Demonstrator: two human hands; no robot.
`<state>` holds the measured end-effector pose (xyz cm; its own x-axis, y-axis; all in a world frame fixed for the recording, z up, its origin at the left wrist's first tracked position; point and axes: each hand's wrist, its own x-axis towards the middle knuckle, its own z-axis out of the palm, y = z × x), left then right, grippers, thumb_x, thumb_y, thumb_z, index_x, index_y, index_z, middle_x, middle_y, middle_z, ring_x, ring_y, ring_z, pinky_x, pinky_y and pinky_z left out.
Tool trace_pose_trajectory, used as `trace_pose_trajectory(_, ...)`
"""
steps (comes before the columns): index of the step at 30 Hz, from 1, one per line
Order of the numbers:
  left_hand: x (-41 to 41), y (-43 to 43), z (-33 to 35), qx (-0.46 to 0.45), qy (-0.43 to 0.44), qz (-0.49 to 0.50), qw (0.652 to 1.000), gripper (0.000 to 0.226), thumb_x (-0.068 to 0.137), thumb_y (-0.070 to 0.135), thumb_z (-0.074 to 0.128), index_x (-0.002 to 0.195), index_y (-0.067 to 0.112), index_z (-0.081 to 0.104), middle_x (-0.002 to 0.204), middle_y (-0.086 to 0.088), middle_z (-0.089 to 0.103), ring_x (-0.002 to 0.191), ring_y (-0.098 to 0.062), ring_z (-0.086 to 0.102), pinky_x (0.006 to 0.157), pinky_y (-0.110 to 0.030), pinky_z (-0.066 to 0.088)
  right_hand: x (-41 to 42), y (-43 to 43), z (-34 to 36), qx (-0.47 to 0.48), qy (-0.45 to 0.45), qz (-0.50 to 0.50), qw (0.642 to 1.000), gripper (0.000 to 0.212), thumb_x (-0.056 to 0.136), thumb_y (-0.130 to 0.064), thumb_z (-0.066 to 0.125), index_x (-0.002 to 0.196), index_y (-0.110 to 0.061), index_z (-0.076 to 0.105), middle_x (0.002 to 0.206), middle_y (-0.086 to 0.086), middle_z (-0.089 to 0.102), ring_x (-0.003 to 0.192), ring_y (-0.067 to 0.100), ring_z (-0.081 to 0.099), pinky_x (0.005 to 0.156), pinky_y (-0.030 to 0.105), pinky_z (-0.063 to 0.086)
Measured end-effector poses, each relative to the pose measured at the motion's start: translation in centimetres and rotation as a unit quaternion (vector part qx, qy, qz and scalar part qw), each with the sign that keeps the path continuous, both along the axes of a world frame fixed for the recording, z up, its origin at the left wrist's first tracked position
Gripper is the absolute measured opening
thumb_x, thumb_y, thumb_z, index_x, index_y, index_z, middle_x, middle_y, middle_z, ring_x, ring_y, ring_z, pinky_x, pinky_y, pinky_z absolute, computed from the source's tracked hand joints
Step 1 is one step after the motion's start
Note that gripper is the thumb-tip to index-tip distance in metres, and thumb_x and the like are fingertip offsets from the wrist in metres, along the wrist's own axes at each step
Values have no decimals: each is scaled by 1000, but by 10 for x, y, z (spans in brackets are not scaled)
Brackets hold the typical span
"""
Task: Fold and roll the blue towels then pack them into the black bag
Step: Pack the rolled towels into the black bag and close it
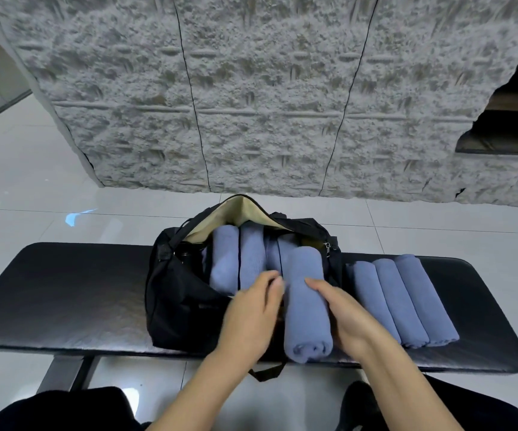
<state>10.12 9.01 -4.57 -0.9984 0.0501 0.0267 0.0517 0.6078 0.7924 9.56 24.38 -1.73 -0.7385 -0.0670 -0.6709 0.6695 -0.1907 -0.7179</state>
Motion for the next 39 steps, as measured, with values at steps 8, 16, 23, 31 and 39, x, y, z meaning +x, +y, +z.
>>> trace_pose_trajectory(8, -1, -31, -48, -405, 162, -154, 887, 27, 45, 9, 82, 66, 21, 68, 52, 5, 53, 57, -15, 52, 93, -38, 40, -108, -50, -28, 152, -8, 56, 987, 43, 96, -18, 51, 132, 1, 42, 122, 16, 54, 105, 30, 55, 85, 38, 47)
trace_pose_trajectory(16, 5, -41, -47, -405, 264, -223, 847, 23, 64, 16, 71, 53, 26, 53, 48, 11, 41, 60, -10, 49, 99, -37, 28, -122, -76, -73, 524, 71, 152, 835, 45, 100, -17, 37, 141, -3, 26, 143, 23, 33, 130, 39, 34, 103, 40, 32)
trace_pose_trajectory(23, -120, -25, 9, -537, 210, -184, 796, 17, 78, 15, 61, 94, 18, 67, 155, -9, 24, 142, -38, 19, 112, -63, 11, -103, -85, -89, 604, 114, 176, 769, 50, 100, -24, 31, 147, -22, 12, 140, 16, 30, 121, 36, 37, 92, 40, 39)
trace_pose_trajectory(31, -177, -8, 20, -586, 222, -197, 754, 53, 90, 4, 45, 141, 13, 35, 149, -2, 25, 137, -30, 22, 109, -66, -6, -105, -78, -93, 607, 154, 235, 743, 86, 94, -10, 48, 148, -24, -19, 155, 19, 0, 129, 35, 30, 95, 38, 41)
trace_pose_trajectory(39, -173, -7, 13, -586, 198, -199, 760, 58, 88, 6, 48, 143, 15, 31, 155, -1, 14, 139, -29, 17, 108, -69, -5, -104, -78, -103, 654, 181, 273, 683, 79, 95, -15, 44, 148, -7, -14, 156, 18, -11, 144, 35, -4, 117, 37, 12)
